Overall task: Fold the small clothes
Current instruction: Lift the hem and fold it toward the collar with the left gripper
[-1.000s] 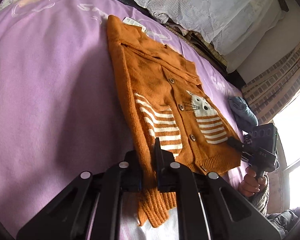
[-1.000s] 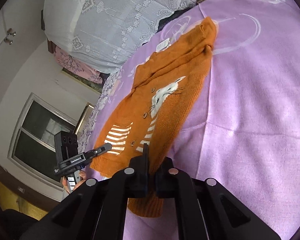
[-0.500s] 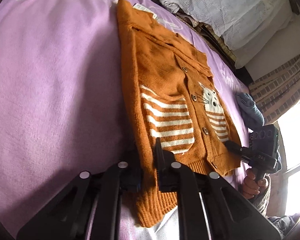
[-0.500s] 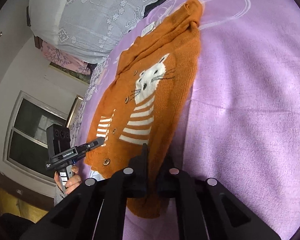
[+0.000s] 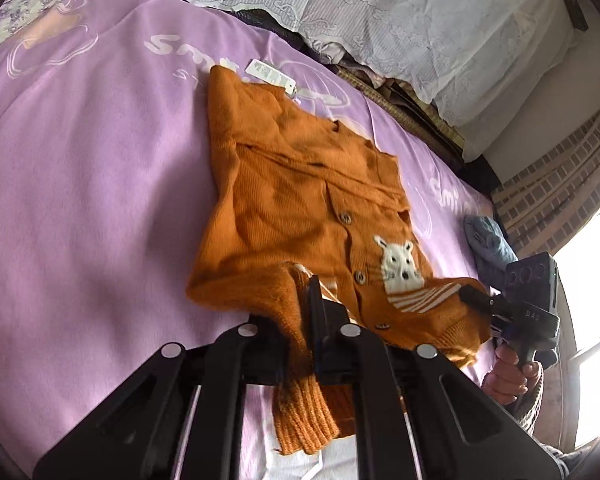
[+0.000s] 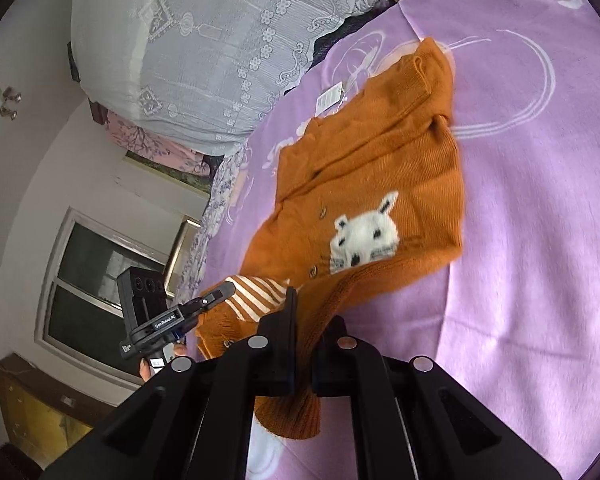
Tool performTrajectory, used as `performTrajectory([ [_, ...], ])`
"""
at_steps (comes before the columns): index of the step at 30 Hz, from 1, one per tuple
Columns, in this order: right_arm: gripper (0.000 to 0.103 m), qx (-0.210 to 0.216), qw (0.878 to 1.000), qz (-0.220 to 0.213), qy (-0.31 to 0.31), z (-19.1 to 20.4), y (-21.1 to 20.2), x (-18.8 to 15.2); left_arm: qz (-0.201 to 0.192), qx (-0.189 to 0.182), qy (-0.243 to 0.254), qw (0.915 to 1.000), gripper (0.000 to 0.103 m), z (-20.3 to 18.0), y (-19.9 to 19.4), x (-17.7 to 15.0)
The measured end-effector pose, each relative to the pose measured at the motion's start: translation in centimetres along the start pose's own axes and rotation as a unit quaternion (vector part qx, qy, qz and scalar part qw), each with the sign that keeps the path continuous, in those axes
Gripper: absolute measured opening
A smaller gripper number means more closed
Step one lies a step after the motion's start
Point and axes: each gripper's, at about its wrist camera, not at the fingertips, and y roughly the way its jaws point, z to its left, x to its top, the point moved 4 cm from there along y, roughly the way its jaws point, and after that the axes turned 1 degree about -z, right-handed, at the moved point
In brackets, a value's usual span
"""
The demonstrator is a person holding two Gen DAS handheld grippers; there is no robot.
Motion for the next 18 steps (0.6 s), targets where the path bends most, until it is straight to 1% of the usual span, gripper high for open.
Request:
performTrajectory([
  [7, 0.006, 0.016, 1.0, -0.016, 0.021, 0.3, 0.8, 4.0, -0.016, 0.008, 0.003, 0.9998, 0.008, -0.5, 0.9, 3.8],
  [12, 0.006, 0.021, 0.998, -0.033, 0.041, -0.4, 1.4, 6.7, -0.023, 0.016, -0.002, 0.9996, 0.008, -0.6, 2.0, 6.3],
  [18, 0.006, 0.026, 0.997, -0.055, 0.057, -1.2, 2.0, 9.9, -0.034, 0.014, -0.021, 0.9991, 0.008, 0.0, 3.4, 9.5],
])
